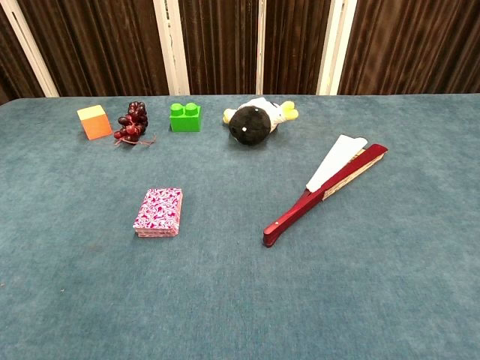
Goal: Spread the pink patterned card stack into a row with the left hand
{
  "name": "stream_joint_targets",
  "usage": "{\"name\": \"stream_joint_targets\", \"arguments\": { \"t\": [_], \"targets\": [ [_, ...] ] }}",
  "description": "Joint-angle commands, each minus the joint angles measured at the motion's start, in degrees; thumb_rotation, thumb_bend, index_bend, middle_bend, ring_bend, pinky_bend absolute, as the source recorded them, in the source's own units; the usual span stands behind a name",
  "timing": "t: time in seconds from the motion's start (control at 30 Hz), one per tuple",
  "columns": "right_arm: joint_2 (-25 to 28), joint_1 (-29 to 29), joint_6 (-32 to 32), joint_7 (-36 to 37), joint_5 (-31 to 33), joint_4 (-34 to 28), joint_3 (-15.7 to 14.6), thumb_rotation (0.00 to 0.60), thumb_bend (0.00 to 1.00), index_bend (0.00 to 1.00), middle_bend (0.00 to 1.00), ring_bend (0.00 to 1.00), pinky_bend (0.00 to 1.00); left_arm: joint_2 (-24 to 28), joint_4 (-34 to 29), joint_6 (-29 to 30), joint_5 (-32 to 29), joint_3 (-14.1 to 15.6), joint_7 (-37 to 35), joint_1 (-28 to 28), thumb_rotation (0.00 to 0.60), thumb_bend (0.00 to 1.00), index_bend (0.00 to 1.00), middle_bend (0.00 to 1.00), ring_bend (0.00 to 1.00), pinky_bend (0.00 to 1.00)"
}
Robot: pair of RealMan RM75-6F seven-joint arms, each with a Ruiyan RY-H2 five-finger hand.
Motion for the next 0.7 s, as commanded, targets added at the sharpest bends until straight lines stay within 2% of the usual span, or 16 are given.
{"name": "stream_joint_targets", "arguments": {
  "t": [0.03, 0.4, 0.53, 0.7],
  "targets": [
    [0.09, -0.05, 0.09, 0.03, -0.05, -0.1, -0.02, 0.6, 0.37, 0.0, 0.0, 0.0, 0.05, -0.01, 0.01, -0.02, -0.03, 0.0, -0.03, 0.0, 0.6, 0.09, 0.0, 0.0, 0.0, 0.0],
    [-0.02, 0.02, -0.07, -0.14, 0.12, -0.24, 0.04, 0.6, 0.37, 0.0, 0.0, 0.0, 0.05, -0.02, -0.58, -1.67, -1.0, -0.18, 0.95, -0.82, 0.6, 0.09, 0.0, 0.0, 0.0, 0.0],
    [-0.05, 0.07, -0.31, 0.06, 0.38, -0.26, 0.07, 0.6, 0.37, 0.0, 0.0, 0.0, 0.05, 0.2, -2.02, -4.64, -2.49, -0.98, 3.34, -2.86, 0.6, 0.09, 0.0, 0.0, 0.0, 0.0],
    [0.02, 0.09, -0.32, 0.36, 0.2, -0.28, 0.01, 0.6, 0.37, 0.0, 0.0, 0.0, 0.05, -0.53, -5.39, -11.56, -6.45, -2.67, 11.07, -8.1, 0.6, 0.09, 0.0, 0.0, 0.0, 0.0]
  ]
}}
